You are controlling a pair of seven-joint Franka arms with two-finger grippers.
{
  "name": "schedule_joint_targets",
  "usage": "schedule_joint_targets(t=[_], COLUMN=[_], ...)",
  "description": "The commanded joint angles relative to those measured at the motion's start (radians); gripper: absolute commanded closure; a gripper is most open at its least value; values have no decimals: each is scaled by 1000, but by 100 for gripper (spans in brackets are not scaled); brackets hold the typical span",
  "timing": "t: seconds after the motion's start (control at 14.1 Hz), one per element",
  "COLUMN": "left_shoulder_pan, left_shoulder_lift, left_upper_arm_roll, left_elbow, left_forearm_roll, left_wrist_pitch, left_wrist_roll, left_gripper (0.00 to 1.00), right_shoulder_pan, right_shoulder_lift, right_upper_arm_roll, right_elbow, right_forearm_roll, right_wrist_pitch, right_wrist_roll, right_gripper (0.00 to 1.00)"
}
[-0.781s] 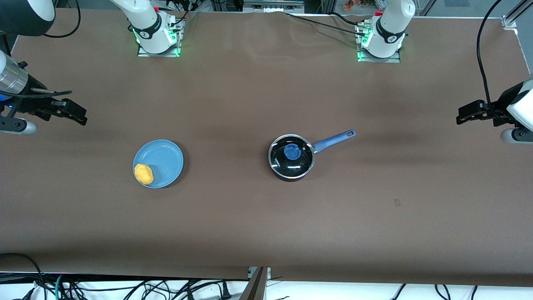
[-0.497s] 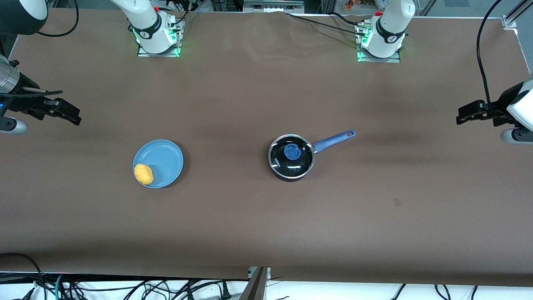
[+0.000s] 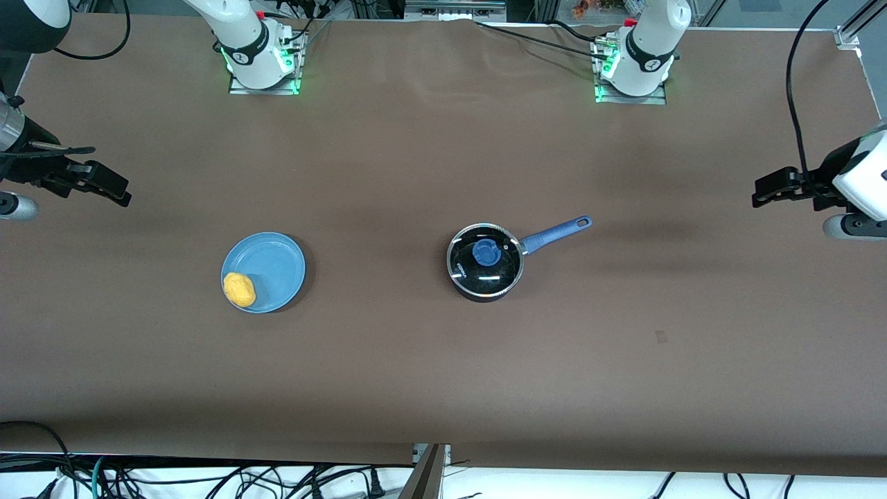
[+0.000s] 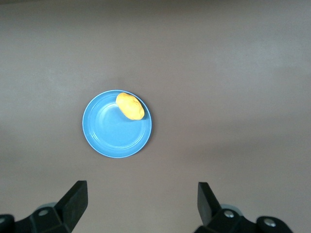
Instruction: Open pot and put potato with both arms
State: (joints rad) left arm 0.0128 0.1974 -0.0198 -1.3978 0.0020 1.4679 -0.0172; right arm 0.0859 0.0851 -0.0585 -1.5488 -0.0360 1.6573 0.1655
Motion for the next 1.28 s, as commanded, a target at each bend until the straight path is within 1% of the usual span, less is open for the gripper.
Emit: schedule_joint_targets(t=[0.0,0.14,0.21,0.5,0.57,0.71,0.78,0.92,1.07,1.21], left_shoulder_pan=[-34,-121,-149,-267,-284,-292,-301,-347,-387,-408], left_shoulder_lift=[33,42,68,174,187,226,255,321,367,402], left_upper_arm_roll=[-2,0,0,-2,-3,-47,-58,-63,-63,-63], left_elbow=[31,33,37,37,33,26,26,31,30,31], left_forearm_roll=[-65,-63,-66,-70,-68,-82,-80,-76,-68,-66], left_wrist_pitch=[-12,-6,17,187,240,325,359,458,557,604], left_wrist_roll=[-156,-223,-262,-378,-436,-548,-599,-715,-785,-837], left_gripper=[0,0,0,0,0,0,0,0,0,0], right_shoulder_pan=[-2,0,0,2,2,2,2,2,2,2], right_shoulder_lift=[-7,-14,-22,-30,-30,-30,-30,-30,-30,-30], right_upper_arm_roll=[-3,8,11,19,19,19,13,6,8,9], right_elbow=[13,12,12,9,9,9,9,9,7,9], right_forearm_roll=[18,18,19,19,19,21,28,34,34,34], right_wrist_pitch=[-22,-57,-77,-85,-90,-93,-94,-100,-111,-113], right_wrist_roll=[-7,-4,-4,-4,-4,-4,-4,-3,-3,-3], right_gripper=[0,0,0,0,0,0,0,0,0,0])
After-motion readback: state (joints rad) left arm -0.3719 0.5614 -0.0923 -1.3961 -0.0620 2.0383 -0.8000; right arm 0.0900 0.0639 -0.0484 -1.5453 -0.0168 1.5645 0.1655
